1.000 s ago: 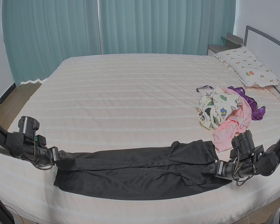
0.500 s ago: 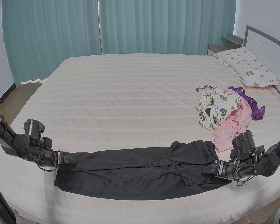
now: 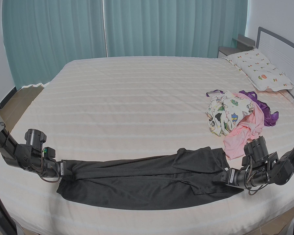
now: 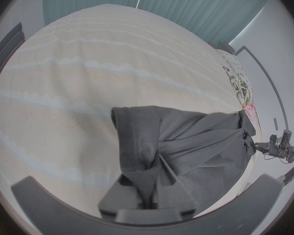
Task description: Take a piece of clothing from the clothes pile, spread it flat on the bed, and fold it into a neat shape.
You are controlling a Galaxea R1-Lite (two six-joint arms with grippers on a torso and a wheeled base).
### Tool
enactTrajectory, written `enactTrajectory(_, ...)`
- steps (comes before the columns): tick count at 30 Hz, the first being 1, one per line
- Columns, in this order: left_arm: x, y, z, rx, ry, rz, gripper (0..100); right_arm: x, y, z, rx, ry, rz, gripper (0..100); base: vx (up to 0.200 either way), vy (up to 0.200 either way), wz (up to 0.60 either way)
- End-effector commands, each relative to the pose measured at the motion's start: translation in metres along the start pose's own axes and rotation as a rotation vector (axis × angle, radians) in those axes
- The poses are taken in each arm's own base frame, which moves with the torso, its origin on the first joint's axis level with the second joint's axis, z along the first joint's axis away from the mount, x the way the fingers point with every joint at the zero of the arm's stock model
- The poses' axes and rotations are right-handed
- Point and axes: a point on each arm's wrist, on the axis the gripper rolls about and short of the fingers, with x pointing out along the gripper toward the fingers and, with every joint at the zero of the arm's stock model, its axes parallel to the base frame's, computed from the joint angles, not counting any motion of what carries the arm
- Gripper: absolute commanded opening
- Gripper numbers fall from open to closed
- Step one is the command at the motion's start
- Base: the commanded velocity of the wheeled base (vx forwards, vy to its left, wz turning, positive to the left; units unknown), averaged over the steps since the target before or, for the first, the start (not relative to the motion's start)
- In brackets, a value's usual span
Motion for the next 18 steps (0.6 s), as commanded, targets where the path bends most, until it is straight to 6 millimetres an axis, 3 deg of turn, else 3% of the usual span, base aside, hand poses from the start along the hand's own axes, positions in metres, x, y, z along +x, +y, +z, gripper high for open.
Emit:
enactTrajectory(1,-0.012,0.001,0.004,-0.007,-0.041,0.005,0,0.000,0.000,0.000,0.001,-0.001,0.000,100,0.000,0.000,0.00)
enactTrajectory(18,-0.043,0.016,0.006,-0.129,-0.117,0.019,0,-0.004,-0.001,0.003,0.009,-0.015,0.006,100,0.000,0.000,0.00)
